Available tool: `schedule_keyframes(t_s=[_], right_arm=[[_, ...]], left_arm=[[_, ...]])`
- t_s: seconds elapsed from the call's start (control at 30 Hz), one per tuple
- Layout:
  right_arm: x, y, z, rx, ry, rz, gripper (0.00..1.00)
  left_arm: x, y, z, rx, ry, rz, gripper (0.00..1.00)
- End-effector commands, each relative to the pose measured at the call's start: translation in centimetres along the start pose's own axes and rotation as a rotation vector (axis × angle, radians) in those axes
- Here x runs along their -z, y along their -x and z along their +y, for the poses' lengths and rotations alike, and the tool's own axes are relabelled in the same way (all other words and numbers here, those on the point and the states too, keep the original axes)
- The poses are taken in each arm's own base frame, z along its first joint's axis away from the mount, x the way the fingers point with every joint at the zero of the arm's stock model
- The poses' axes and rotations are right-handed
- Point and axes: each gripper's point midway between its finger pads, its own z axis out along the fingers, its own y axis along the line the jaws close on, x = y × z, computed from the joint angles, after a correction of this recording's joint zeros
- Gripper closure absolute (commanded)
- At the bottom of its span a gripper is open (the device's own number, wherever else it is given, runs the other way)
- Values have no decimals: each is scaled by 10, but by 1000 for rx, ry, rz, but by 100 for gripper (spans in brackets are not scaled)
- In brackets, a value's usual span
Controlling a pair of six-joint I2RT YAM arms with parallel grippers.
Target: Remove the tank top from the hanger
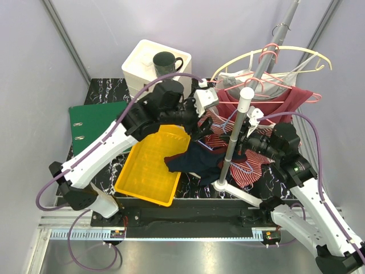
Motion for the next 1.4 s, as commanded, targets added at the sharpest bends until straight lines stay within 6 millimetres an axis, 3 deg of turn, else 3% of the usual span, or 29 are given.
schedule_keyframes(t_s=[0.0, 0.1, 0.13, 0.33, 0.43, 0.5, 0.63, 0.73, 0.77, 0.87, 1.07, 1.37], right_arm=[[5, 18, 19, 22, 90, -49, 100], [5, 19, 18, 24, 82, -52, 100], [5, 19, 17, 22, 76, -52, 100], [8, 18, 8, -7, 7, -58, 100], [14, 17, 0, -38, -67, -76, 95], [20, 17, -3, -93, -114, -100, 89], [31, 18, -7, -166, -186, -155, 54], [38, 17, -11, -205, -229, -191, 49], [39, 14, -12, -215, -241, -192, 40], [45, 18, -15, -237, -274, -216, 27], [50, 32, -11, -270, -268, -246, 22], [64, 42, -16, -309, -338, -279, 23]], left_arm=[[-11, -9, 15, -76, 114, 55, 25], [-19, -11, 18, -102, 180, 69, 37], [-17, -9, 20, -90, 198, 60, 47], [-10, -4, 23, -71, 241, 1, 85], [-5, -6, 19, -67, 227, -6, 91], [0, -8, 17, -65, 229, -8, 100], [4, -13, 13, -61, 217, -6, 100], [6, -13, 3, -62, 171, -31, 100], [6, -16, 0, -62, 160, -31, 100], [8, -11, -7, -73, 121, -57, 100], [11, 3, -31, -76, -6, -116, 100], [3, -4, -63, 8, -192, -96, 100]])
